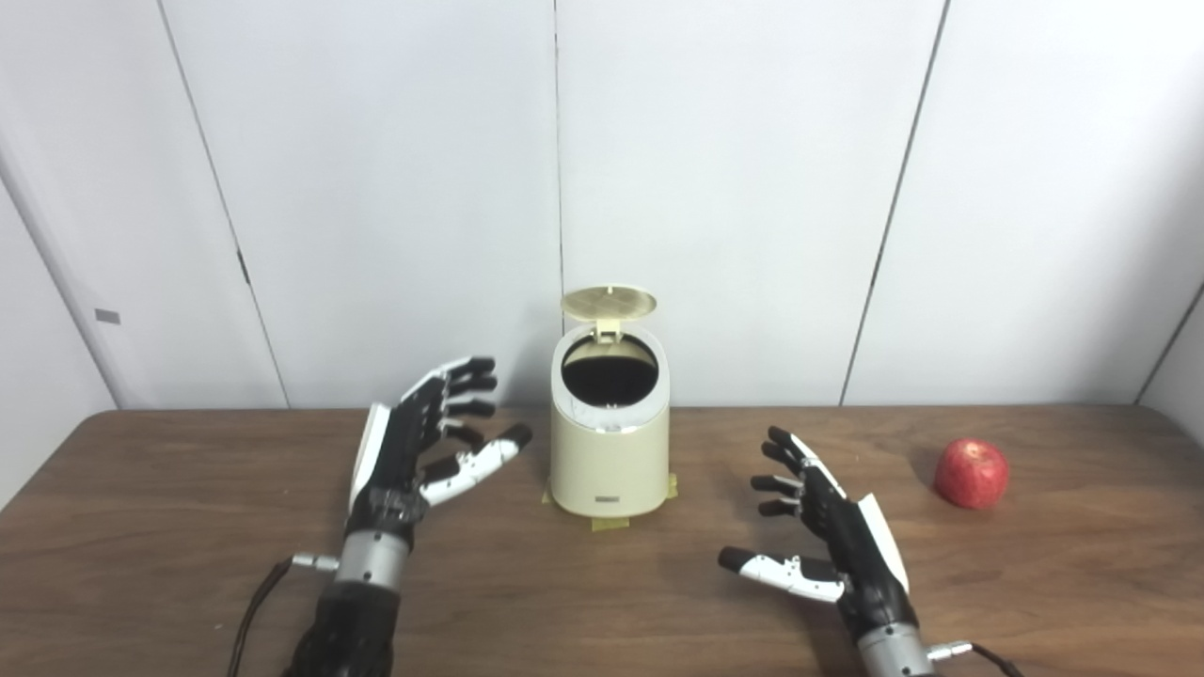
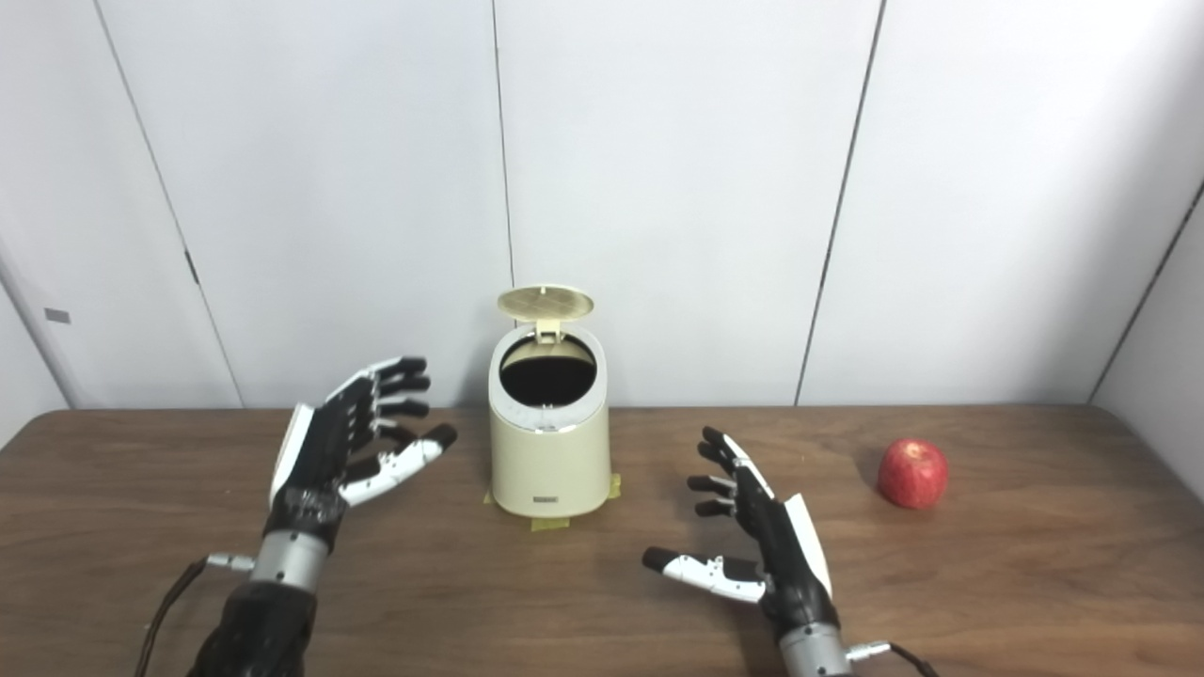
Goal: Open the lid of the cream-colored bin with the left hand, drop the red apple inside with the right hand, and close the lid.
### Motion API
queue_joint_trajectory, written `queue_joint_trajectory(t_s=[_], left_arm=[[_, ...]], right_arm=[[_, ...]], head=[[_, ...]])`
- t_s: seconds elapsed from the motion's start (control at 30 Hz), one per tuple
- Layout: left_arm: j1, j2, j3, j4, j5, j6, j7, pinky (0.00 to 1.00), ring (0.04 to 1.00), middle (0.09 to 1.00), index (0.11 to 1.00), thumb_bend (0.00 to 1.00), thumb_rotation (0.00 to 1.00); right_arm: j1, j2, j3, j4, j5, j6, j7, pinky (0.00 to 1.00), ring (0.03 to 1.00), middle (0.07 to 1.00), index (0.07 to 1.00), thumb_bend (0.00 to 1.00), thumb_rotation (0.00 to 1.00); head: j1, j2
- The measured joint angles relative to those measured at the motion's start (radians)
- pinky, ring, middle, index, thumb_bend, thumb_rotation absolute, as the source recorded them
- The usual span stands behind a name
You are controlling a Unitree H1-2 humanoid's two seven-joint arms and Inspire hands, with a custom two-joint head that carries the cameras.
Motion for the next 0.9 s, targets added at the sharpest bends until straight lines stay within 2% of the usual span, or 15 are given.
queue_joint_trajectory(t_s=[0.13, 0.3, 0.47, 0.57, 0.7, 0.8, 0.9], left_arm=[[0.037, -0.001, 0.003, -0.005, 0.007, -0.001, 0.000, 0.57, 0.690, 0.748, 0.780, 0.73, 0.22], [0.078, -0.004, 0.021, -0.005, -0.010, -0.023, 0.002, 0.59, 0.694, 0.744, 0.775, 0.70, 0.17], [0.123, -0.002, 0.029, 0.022, -0.008, -0.023, 0.003, 0.61, 0.696, 0.747, 0.782, 0.67, 0.15], [0.134, 0.008, 0.034, 0.066, -0.013, -0.031, 0.001, 0.63, 0.719, 0.761, 0.790, 0.64, 0.11], [0.141, 0.027, 0.044, 0.081, -0.021, -0.063, 0.001, 0.63, 0.720, 0.764, 0.796, 0.63, 0.08], [0.137, 0.031, 0.052, 0.099, -0.034, -0.089, 0.000, 0.61, 0.711, 0.764, 0.799, 0.62, 0.04], [0.132, 0.035, 0.053, 0.107, -0.035, -0.101, -0.001, 0.62, 0.707, 0.760, 0.798, 0.61, 0.01]], right_arm=[[-0.006, -0.040, -0.015, 0.010, -0.016, 0.001, 0.001, 0.57, 0.723, 0.836, 0.864, 0.77, 0.23], [-0.039, -0.110, -0.014, -0.032, -0.050, 0.043, 0.033, 0.53, 0.692, 0.821, 0.786, 0.74, 0.18], [-0.104, -0.178, -0.016, -0.124, -0.066, 0.171, 0.094, 0.54, 0.673, 0.810, 0.780, 0.77, 0.18], [-0.134, -0.197, -0.017, -0.180, -0.089, 0.229, 0.112, 0.52, 0.660, 0.811, 0.770, 0.79, 0.07], [-0.152, -0.216, -0.043, -0.224, -0.113, 0.261, 0.113, 0.54, 0.674, 0.813, 0.779, 0.82, 0.09], [-0.157, -0.255, -0.078, -0.224, -0.154, 0.285, 0.104, 0.57, 0.708, 0.828, 0.809, 0.81, 0.12], [-0.157, -0.302, -0.110, -0.225, -0.221, 0.324, 0.074, 0.59, 0.732, 0.808, 0.800, 0.81, 0.09]], head=[[0.000, 0.000], [-0.064, -0.017], [-0.142, -0.031], [-0.224, -0.051], [-0.279, -0.067], [-0.293, -0.069], [-0.307, -0.072]])
